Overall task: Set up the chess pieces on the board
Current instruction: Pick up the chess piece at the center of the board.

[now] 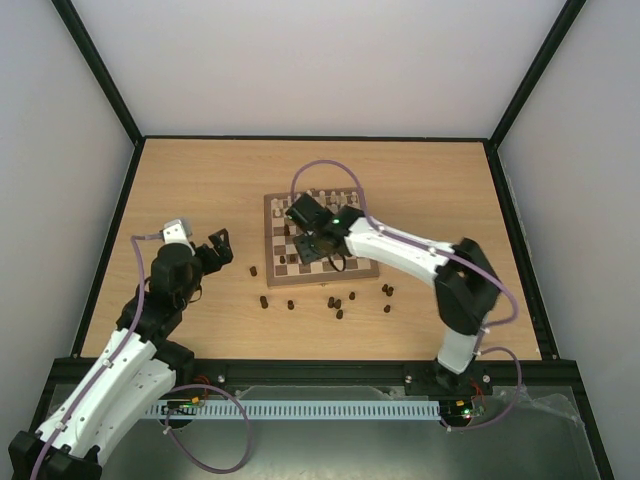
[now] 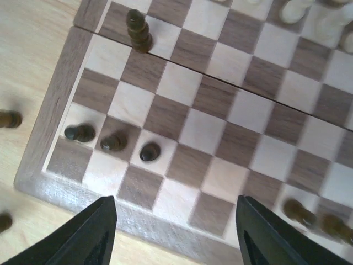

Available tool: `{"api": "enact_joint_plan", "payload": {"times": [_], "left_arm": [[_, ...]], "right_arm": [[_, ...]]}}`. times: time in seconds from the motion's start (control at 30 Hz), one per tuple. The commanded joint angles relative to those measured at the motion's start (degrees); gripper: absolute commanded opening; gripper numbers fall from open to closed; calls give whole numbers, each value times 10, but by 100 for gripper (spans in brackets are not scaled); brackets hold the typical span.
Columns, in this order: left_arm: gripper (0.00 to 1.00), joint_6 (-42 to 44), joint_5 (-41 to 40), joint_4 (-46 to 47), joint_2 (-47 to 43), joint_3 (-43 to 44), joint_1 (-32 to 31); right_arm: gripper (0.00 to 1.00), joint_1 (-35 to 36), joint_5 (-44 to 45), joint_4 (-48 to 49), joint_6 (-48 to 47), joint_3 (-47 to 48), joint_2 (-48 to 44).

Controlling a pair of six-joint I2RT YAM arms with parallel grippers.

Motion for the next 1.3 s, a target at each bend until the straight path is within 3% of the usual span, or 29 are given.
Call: {"api": "enact_joint_plan", "payload": {"times": [0.0, 0.07, 0.1, 0.5, 0.6, 0.7, 0.8, 1.03, 1.27], "left_arm": [[100, 3, 5, 1, 3, -4, 3], [100, 5, 6, 1, 2, -5, 3], [100, 6, 6, 2, 0, -6, 3], [100, 5, 25, 23, 11, -17, 3], [99, 3, 39, 37, 18, -24, 3], [100, 4, 57, 50, 38, -26, 2], [100, 1, 68, 58, 55, -28, 2], [100, 0, 76, 62, 52, -30, 2], [100, 1, 91, 70, 60, -33, 2]], "right_arm": [[67, 0, 27, 4, 8, -75, -114], [83, -1, 30, 13, 12, -113, -160], [98, -1, 32, 14, 14, -130, -180], [99, -1, 51, 41, 44, -260, -318], [89, -1, 65, 35, 61, -273, -318], [70, -1, 69, 31, 77, -291, -317], [61, -1, 70, 26, 91, -307, -317], [44, -2, 37, 39, 124, -353, -310], [37, -2, -28, 66, 126, -389, -288]]}}
